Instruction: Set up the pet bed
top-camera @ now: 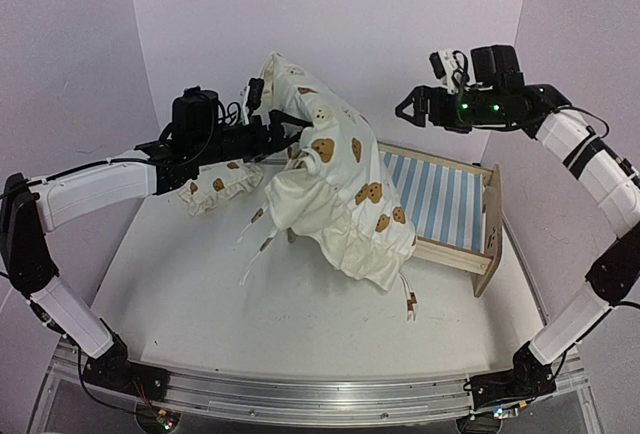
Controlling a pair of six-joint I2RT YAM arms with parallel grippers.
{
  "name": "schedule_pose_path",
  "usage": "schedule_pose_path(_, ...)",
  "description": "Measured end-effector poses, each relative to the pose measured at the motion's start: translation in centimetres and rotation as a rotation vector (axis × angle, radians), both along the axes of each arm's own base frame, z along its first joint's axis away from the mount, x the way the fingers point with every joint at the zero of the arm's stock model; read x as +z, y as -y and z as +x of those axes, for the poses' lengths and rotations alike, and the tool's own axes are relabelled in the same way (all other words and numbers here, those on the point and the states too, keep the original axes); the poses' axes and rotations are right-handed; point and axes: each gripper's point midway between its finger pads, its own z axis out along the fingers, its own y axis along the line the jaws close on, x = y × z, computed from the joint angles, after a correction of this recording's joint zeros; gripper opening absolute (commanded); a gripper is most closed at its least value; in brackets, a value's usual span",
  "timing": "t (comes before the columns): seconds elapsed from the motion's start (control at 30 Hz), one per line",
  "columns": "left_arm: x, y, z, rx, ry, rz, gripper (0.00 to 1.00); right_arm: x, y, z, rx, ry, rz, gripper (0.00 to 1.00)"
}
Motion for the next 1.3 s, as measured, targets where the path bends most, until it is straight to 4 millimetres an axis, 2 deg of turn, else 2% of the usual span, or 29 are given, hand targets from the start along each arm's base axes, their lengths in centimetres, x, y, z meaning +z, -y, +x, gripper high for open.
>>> schedule_pose_path(0.07,0.3,0.3,0.0,-0.013,-0.001,-0.008,0.99,2.1,-2.6,-1.3,0.057,0.039,-0.019,0.98)
schedule_pose_path(0.2,0.9,0.5,-0.1,-0.026,0.002,-0.02,0.99,6.4,-9.2,-4.6,0.197,0.129,-0.005,0.98)
schedule_pose_path(0.3,0.8,0.6,-0.2,-0.038,0.0,-0.02,0.99,8.1,-12.2,-6.1,0.223,0.178,-0.016,0.98)
schedule_pose_path(0.43,0.7,0.9,-0.1,-0.046,-0.003,-0.019,0.99,9.1,-15.3,-6.3,0.197,0.234,-0.061,0.98)
schedule_pose_path(0.53,0.7,1.0,0.0,-0.051,-0.005,-0.019,0.99,8.8,-17.3,-5.7,0.165,0.264,-0.101,0.98)
schedule_pose_path(0.63,0.6,1.2,-0.1,-0.063,-0.007,-0.019,0.99,7.7,-19.0,-4.9,0.123,0.288,-0.159,0.98)
schedule_pose_path(0.7,0.5,1.2,-0.1,-0.066,-0.009,-0.017,0.99,6.5,-19.5,-4.2,0.082,0.298,-0.214,0.95)
schedule_pose_path(0.73,0.5,1.3,-0.1,-0.068,-0.009,-0.018,0.99,5.9,-19.6,-3.9,0.061,0.302,-0.241,0.88)
schedule_pose_path(0.8,0.3,1.2,-0.1,-0.068,-0.014,-0.014,0.99,5.0,-19.4,-3.0,0.012,0.313,-0.294,0.58)
schedule_pose_path(0.83,0.3,1.2,-0.1,-0.067,-0.015,-0.013,0.99,4.7,-19.1,-2.7,-0.007,0.315,-0.316,0.46)
schedule_pose_path(0.93,0.4,1.2,-0.2,-0.065,-0.009,-0.017,0.99,4.2,-18.5,-2.2,-0.044,0.317,-0.352,0.21)
schedule_pose_path(1.03,-0.3,0.8,-0.5,-0.062,-0.018,-0.008,0.99,4.2,-17.9,-1.9,-0.078,0.326,-0.378,0.0)
schedule_pose_path(1.2,-2.5,-1.3,-1.9,-0.014,-0.028,0.037,0.99,2.5,-16.2,-1.8,-0.093,0.315,-0.461,0.0)
schedule_pose_path(1.3,-2.8,-3.8,-2.6,0.056,-0.014,0.065,0.99,1.7,-13.8,-1.3,-0.077,0.283,-0.452,0.0)
